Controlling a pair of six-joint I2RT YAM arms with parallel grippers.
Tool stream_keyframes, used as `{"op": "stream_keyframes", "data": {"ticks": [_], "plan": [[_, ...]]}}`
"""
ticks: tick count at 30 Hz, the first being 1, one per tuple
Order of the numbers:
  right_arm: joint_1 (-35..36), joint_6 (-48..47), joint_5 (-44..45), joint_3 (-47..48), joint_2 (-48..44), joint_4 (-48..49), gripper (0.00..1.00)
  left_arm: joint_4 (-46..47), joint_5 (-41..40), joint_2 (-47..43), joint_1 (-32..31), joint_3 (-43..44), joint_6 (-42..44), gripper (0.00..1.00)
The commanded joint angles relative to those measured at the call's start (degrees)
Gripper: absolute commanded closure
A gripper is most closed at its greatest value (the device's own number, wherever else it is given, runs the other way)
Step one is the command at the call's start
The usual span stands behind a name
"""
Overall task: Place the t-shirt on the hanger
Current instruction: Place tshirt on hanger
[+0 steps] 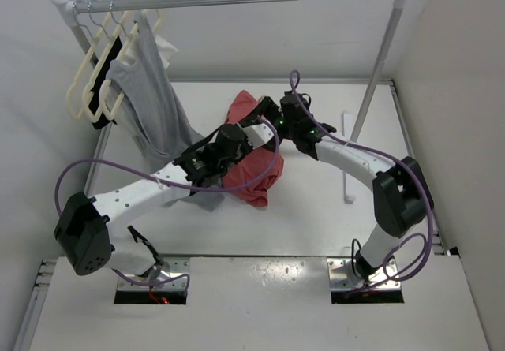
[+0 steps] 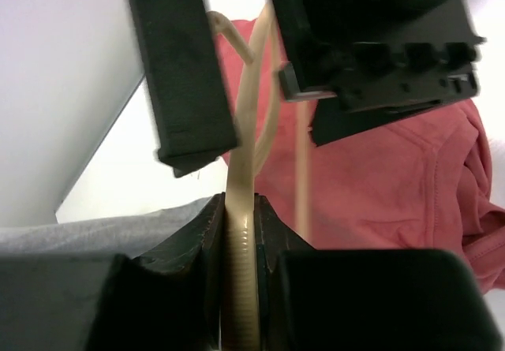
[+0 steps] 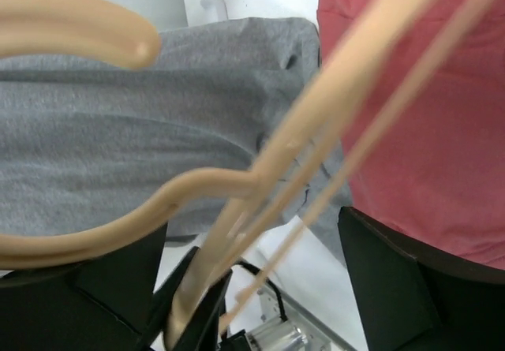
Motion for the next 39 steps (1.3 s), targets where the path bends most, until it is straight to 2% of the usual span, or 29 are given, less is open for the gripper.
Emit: {"op": "stream_keyframes", "data": {"ticks": [1,2,4,5,6,7,10,12,13,14,15,16,20,22,23,24,28,31,33,35,36,39], "plan": [[-0.6,3.0,2.3,0.5,1.5,0.4,0.13,3.1,4.5,-0.8,-3.7,-0.9,4.5,1.0],[-0.6,3.6,1.8,0.5,2.1,0.4,0.15,2.1,6.0,-0.8,-3.7,-0.9,5.1,1.0],[-0.6,5.1,0.9,-0.3,2.9,0.4,0.29,0.8,9.1,-0.8,-4.3,-2.1,5.1,1.0],[-0.6,5.7,0.2,-0.8,2.9,1.1,0.32,0.8,9.1,-0.8,-4.9,-2.1,5.8,1.0],[-0.6,6.3,0.2,-1.3,2.9,1.1,0.45,0.8,9.8,-0.2,-4.9,-2.8,5.8,1.0],[-0.6,6.9,0.2,-2.6,2.9,1.7,0.53,0.8,10.4,-0.2,-4.9,-2.8,6.4,1.0],[-0.6,8.5,0.8,-4.8,2.9,2.4,0.76,1.5,10.9,0.4,-5.4,-2.8,6.4,1.0],[-1.2,9.1,0.1,-5.3,2.9,3.1,0.85,1.5,10.9,0.4,-5.4,-2.8,7.0,1.0],[-1.2,9.1,0.1,-5.8,2.9,3.1,0.97,1.5,10.9,0.4,-5.4,-2.8,7.0,1.0],[-1.2,9.1,0.1,-5.8,2.9,3.1,1.0,1.5,10.9,0.4,-5.9,-2.8,7.6,1.0],[-1.2,9.1,-0.4,-6.3,2.9,3.8,1.0,1.5,10.9,0.4,-5.9,-2.8,7.6,1.0],[-1.2,9.1,-0.4,-6.3,2.9,3.9,1.0,1.5,11.6,0.4,-5.9,-2.8,7.6,0.95],[-1.7,7.4,-2.0,-6.9,2.9,7.0,1.0,-3.5,15.6,0.4,-5.9,0.1,6.7,0.37],[-1.7,6.9,-2.8,-7.6,2.9,9.1,1.0,-5.4,17.3,-0.1,-5.9,1.3,5.1,0.26],[-1.7,6.2,-4.5,-8.5,2.9,10.3,1.0,-6.8,17.8,-0.1,-5.9,2.5,4.3,0.15],[-2.3,5.6,-6.4,-9.7,3.5,12.8,1.0,-7.4,18.6,-0.1,-5.9,3.1,2.6,0.09],[-3.6,3.9,-10.9,-11.1,5.7,16.3,1.0,-9.9,19.8,-0.6,-5.4,6.3,-1.5,0.01],[-4.7,4.6,-15.3,-13.2,7.2,23.9,1.0,-11.3,20.4,-1.2,-4.3,9.4,-4.9,0.01],[-5.3,1.0,-17.7,-10.9,8.1,23.9,1.0,-11.3,20.4,-1.7,-3.0,11.4,-6.0,0.01],[-5.9,-4.1,-21.6,-6.0,9.0,18.5,1.0,-11.3,20.4,-2.4,-1.4,12.1,-7.1,0.08],[-6.0,-11.1,-22.4,-4.2,9.5,15.6,1.0,-11.3,20.4,-3.2,-0.7,12.1,-7.1,0.19],[-6.0,-23.2,-22.4,2.9,8.9,0.1,1.0,-8.8,19.8,-4.6,2.9,10.8,-8.7,0.37]]}}
